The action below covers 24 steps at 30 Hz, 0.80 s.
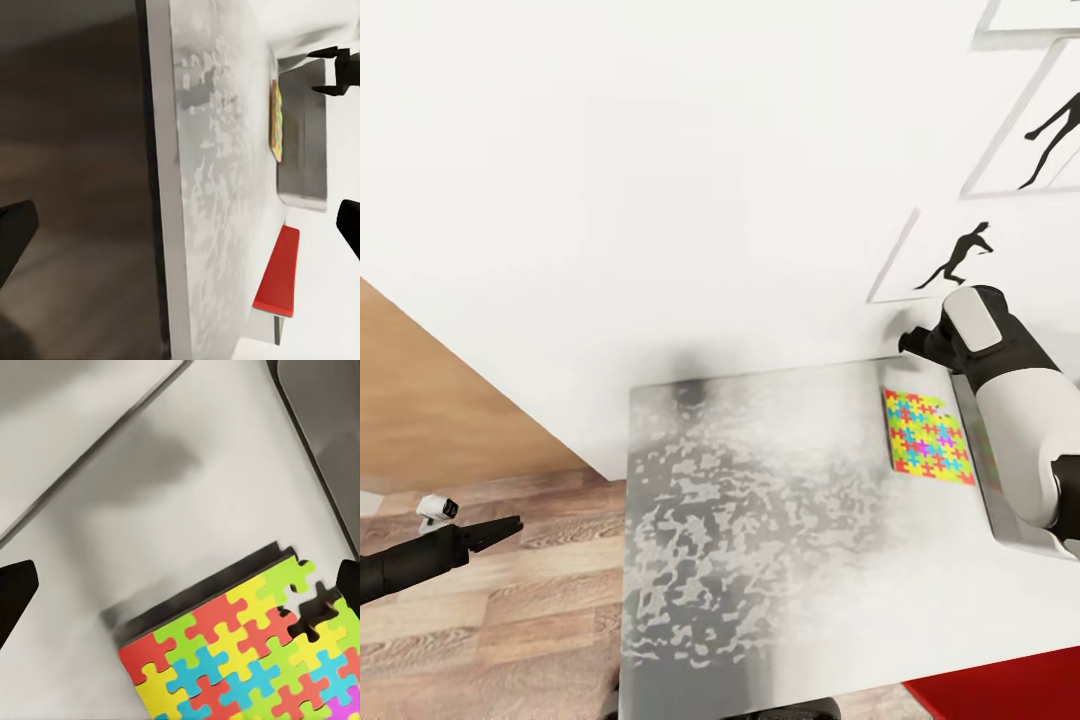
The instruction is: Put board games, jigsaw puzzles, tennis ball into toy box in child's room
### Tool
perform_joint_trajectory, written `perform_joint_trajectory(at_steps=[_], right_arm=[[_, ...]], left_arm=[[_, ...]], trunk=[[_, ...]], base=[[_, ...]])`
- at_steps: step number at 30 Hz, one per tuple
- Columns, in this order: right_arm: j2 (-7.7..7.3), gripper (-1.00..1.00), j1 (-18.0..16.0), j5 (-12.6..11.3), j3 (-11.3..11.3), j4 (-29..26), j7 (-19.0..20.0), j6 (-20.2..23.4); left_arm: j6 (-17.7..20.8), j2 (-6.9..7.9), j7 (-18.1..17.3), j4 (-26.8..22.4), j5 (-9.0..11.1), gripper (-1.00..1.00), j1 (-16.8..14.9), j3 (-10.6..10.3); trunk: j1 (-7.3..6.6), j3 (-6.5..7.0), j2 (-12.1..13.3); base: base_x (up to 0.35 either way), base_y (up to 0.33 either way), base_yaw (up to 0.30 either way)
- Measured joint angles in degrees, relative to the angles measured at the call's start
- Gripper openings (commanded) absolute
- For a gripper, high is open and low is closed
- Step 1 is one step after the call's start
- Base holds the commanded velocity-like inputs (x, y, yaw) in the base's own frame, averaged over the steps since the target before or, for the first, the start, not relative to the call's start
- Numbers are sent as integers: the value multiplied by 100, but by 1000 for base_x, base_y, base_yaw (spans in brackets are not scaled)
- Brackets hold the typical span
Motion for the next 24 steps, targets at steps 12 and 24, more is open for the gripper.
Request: perform_joint_trajectory(at_steps=[12, 24], right_arm=[[-15, 100, 0, 0, 15, 0, 0, -3], [-28, 100, -3, 0, 16, 0, 2, -3]], left_arm=[[0, 0, 0, -1, 0, 100, 0, 0], [0, 0, 0, 1, 0, 100, 0, 0]], trunk=[[0, -113, 0], [0, -227, 0]], base=[[0, 0, 0], [0, 0, 0]])
